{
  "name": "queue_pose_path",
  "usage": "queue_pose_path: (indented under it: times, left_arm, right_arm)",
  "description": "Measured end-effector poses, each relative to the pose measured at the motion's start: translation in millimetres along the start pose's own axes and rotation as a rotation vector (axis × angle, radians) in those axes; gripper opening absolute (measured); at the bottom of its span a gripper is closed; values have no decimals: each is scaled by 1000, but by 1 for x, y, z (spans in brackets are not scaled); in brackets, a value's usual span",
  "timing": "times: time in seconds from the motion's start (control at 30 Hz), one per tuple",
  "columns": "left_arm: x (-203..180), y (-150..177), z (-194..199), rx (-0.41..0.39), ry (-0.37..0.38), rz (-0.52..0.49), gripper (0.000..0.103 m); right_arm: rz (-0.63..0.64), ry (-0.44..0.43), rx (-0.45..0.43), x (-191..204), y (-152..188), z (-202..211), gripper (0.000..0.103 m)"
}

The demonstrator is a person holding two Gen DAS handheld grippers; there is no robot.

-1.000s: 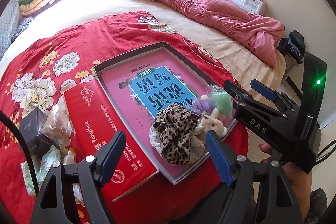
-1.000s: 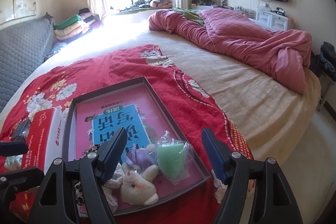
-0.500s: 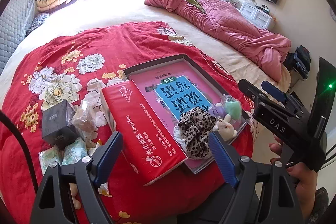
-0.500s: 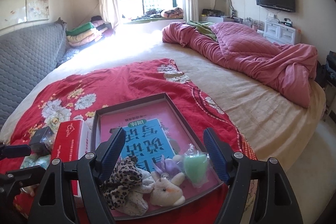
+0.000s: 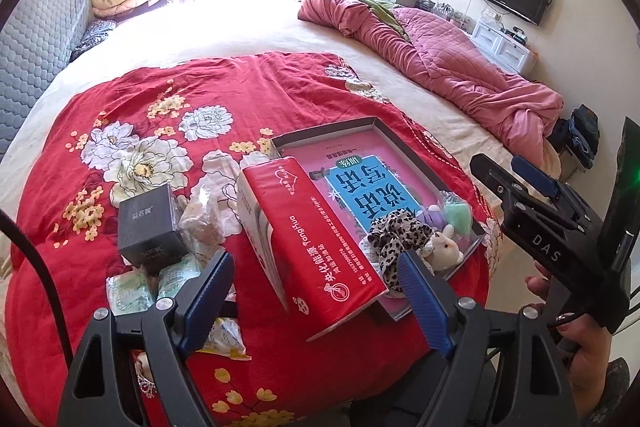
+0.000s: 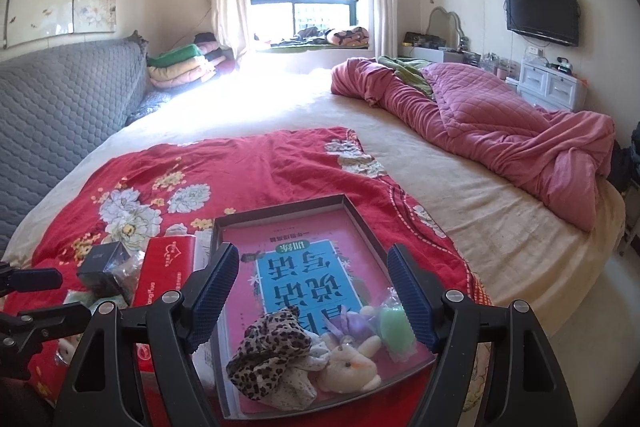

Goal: Organize soft objects
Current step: 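Withdraw both open grippers from the tray toward the remaining pile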

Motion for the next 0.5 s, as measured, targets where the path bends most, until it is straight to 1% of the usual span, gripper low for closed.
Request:
queue_pose_path:
  times: [0.17, 0.5]
  left_arm:
    - [17, 0, 15, -14, -25, 23, 83]
    - [57, -1, 43, -27, -91, 79, 83]
  right_arm:
    - [18, -37, -12, 17, -6, 8, 78]
    - [77, -83, -35, 54, -19, 21, 78]
Point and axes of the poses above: each gripper's, at about its wrist camera, not at the fingertips, and z roughly against the way its jaws point, x to its left, y to its underside, the point moved 2 cm from there along -z, roughly the way its jaws point, and after that the axes turned 3 degrees about z, right-handed, at the moved point
